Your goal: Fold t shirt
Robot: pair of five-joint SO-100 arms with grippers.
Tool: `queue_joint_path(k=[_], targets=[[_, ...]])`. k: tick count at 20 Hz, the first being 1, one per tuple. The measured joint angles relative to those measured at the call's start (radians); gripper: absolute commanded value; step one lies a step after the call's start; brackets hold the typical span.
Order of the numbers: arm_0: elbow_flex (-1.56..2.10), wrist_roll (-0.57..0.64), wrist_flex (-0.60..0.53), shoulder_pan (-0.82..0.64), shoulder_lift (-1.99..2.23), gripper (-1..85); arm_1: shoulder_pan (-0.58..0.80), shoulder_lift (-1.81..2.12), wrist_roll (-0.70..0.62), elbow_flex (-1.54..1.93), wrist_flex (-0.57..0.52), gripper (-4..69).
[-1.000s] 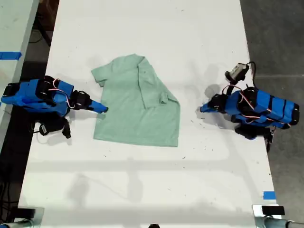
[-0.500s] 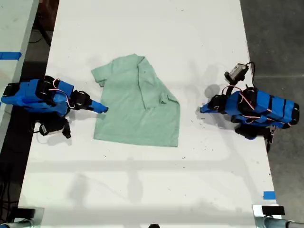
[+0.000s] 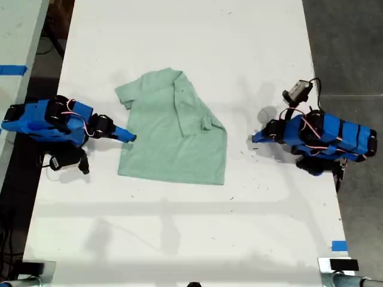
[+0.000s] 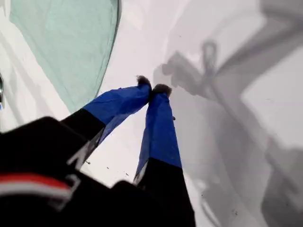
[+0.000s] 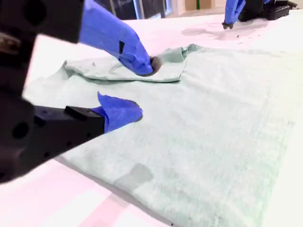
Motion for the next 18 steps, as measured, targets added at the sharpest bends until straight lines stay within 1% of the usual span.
queue_joint_path(k=[18], targets=[[0.0,0.0,-0.002,0.003,0.0,11.8,-0.015,0.0,0.0,0.0,0.0,2.0]])
